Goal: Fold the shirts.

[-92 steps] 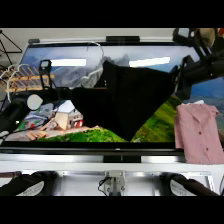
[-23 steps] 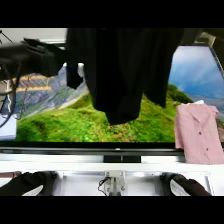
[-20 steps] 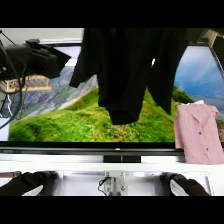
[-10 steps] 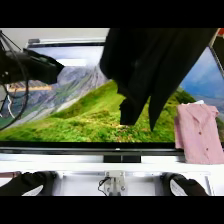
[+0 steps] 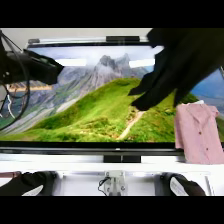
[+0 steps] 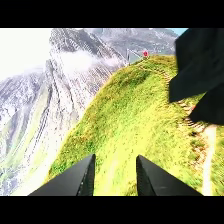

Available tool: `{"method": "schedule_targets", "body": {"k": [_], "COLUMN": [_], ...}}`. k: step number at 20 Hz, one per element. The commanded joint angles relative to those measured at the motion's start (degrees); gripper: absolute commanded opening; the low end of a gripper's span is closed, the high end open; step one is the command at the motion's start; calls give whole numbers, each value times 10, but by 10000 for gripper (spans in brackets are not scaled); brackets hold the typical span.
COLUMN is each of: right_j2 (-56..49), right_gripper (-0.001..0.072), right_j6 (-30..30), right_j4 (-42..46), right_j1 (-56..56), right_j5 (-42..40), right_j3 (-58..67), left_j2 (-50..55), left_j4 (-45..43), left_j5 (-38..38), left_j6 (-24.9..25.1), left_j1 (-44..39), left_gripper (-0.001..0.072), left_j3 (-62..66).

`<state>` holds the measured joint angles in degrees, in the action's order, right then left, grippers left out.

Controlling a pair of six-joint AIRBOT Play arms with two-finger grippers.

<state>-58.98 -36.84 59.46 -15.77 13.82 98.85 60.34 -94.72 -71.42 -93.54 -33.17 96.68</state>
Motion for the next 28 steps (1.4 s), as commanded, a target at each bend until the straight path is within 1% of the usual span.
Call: {"method": "schedule_targets", "body": {"k": [1,4,8,14,15,17,18,21,24,28], "right_j2": [0,0,0,-2,-2,-2,-2,-3,-3,-26], "right_gripper": [76,76,76,76,76,76,75,76,76,76], "right_j6": [-76,-132,-180,-185,-189,-219,-221,-217,-185,-165], "right_j4": [10,10,10,10,10,-2,-12,-3,10,10], "right_j1": [-115,-197,-285,-380,-396,-416,-421,-420,-420,-421], "right_j5": [-43,-45,-47,-45,-45,-45,-50,-68,-68,-84], "right_j3": [1,1,1,2,6,19,25,39,53,94], "left_j2": [3,14,32,37,37,37,37,37,37,37], "left_j4": [0,0,0,0,0,0,0,0,0,-17], "left_j5": [0,0,0,-2,-3,-2,-2,-2,-2,-2], "left_j6": [0,0,0,0,0,0,0,0,0,0], "left_j1": [0,0,0,0,0,0,0,0,0,0], "left_gripper": [341,341,341,340,340,340,339,339,340,339], "left_j3": [0,0,0,0,0,0,0,0,0,0]}}
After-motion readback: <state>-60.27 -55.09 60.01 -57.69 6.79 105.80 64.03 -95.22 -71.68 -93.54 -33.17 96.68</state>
